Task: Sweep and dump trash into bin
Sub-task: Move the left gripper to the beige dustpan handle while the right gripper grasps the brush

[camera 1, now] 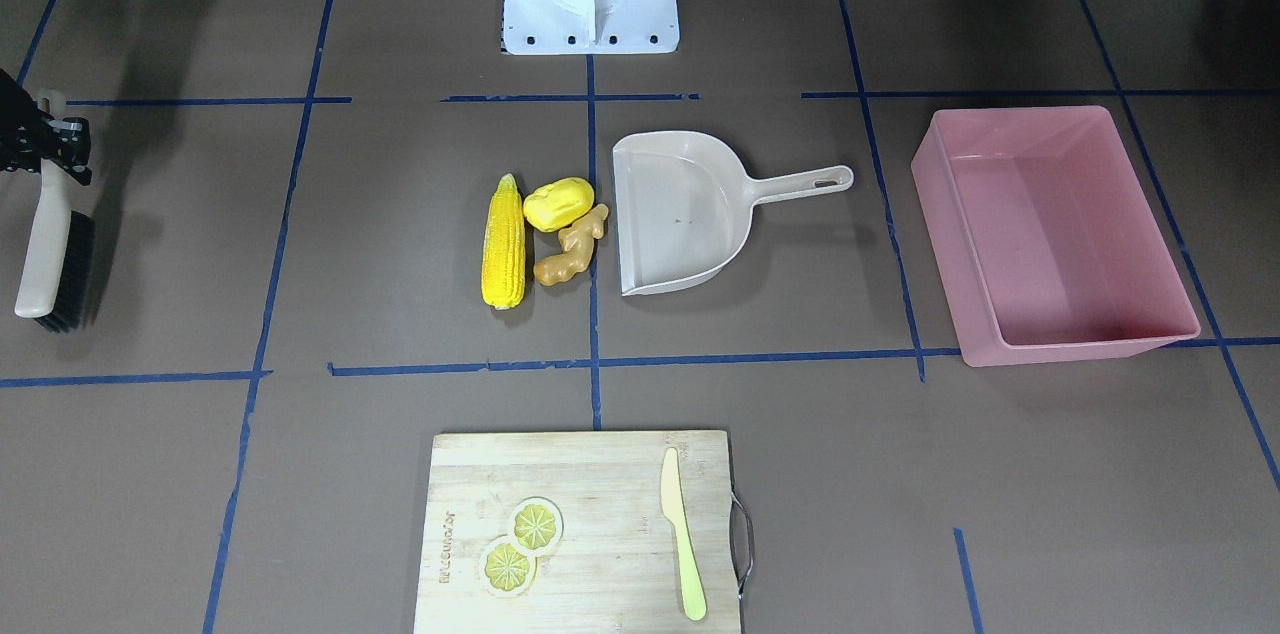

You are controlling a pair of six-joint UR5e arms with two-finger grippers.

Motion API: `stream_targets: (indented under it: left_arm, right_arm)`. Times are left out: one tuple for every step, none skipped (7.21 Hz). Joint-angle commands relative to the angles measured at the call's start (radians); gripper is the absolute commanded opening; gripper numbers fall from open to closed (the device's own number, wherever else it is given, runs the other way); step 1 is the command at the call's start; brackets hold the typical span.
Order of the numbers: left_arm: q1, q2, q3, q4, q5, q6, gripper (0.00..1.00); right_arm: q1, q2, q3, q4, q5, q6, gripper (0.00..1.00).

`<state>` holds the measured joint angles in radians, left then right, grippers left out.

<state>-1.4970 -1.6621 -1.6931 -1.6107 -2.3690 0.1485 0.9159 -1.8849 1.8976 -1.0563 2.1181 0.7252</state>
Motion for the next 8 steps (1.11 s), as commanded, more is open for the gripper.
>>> stream_targets:
  left_arm:
    - [0.038, -0.001, -0.04, -0.169, -0.001, 0.005, 1.0]
    - [0.064, 0.016, -0.039, -0.292, -0.012, 0.003, 1.0]
    - [0.127, 0.016, -0.046, -0.395, -0.038, -0.006, 1.0]
    - [0.179, 0.007, -0.054, -0.423, -0.039, -0.006, 1.0]
    - [0.28, 0.002, -0.113, -0.417, -0.03, -0.007, 1.0]
    - [0.309, -0.007, -0.179, -0.417, -0.027, -0.009, 1.0]
    - [0.336, -0.046, -0.192, -0.419, -0.022, -0.006, 1.0]
    - [0.419, -0.12, -0.182, -0.419, -0.022, -0.004, 1.0]
  right_arm:
    - [-0.026, 0.055, 0.061, -0.079, -0.003, 0.008, 0.0]
    - [-0.037, 0.078, 0.061, -0.08, 0.0, 0.01, 0.0]
    - [-0.04, 0.081, 0.061, -0.08, 0.0, 0.011, 0.0]
    - [-0.04, 0.082, 0.063, -0.08, 0.0, 0.013, 0.0]
    - [-0.04, 0.083, 0.063, -0.08, -0.001, 0.013, 0.0]
    - [-0.04, 0.083, 0.064, -0.08, -0.001, 0.013, 0.0]
    - [-0.043, 0.083, 0.066, -0.079, 0.0, 0.013, 0.0]
    - [-0.052, 0.083, 0.067, -0.079, -0.003, 0.013, 0.0]
